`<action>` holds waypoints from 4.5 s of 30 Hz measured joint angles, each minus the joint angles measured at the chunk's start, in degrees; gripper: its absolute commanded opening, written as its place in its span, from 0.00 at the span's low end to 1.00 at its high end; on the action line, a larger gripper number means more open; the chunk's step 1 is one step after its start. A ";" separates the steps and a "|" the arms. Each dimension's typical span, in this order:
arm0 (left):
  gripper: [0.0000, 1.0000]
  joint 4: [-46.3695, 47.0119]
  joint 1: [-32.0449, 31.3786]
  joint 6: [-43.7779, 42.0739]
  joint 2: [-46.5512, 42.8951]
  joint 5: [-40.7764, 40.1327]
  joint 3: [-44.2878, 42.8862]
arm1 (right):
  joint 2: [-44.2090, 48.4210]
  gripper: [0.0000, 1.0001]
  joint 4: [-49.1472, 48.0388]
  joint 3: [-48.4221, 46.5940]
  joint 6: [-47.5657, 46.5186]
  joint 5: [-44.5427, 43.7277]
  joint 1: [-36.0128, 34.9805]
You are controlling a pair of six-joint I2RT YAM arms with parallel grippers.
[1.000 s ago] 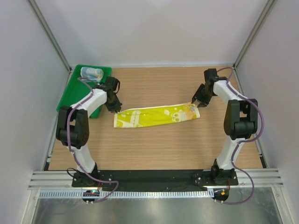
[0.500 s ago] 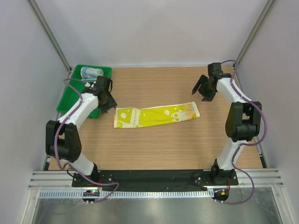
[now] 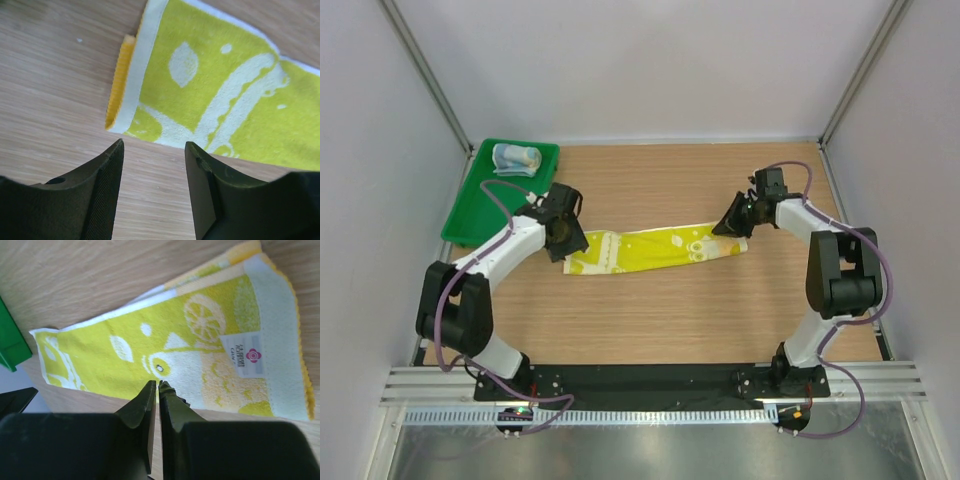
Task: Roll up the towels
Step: Fold the towel
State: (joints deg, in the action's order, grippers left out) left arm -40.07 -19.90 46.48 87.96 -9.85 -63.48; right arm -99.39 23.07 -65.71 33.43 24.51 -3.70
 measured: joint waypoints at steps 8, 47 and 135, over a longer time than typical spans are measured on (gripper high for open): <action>0.53 0.61 -0.81 -0.04 2.78 -1.03 3.19 | -2.99 0.10 -1.49 2.73 -0.04 1.27 -0.02; 0.00 7.61 -3.19 -1.46 -12.63 -10.14 12.09 | -6.23 0.23 -3.80 6.12 -1.16 1.16 0.07; 0.11 16.00 -4.59 1.14 11.15 -0.98 4.85 | 6.36 0.02 -4.63 20.26 2.51 -3.93 14.73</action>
State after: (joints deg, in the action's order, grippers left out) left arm -24.08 -24.49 47.62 99.11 -10.83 -58.63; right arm -93.03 18.44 -45.45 35.94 20.58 11.03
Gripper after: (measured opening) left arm 0.112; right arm 0.033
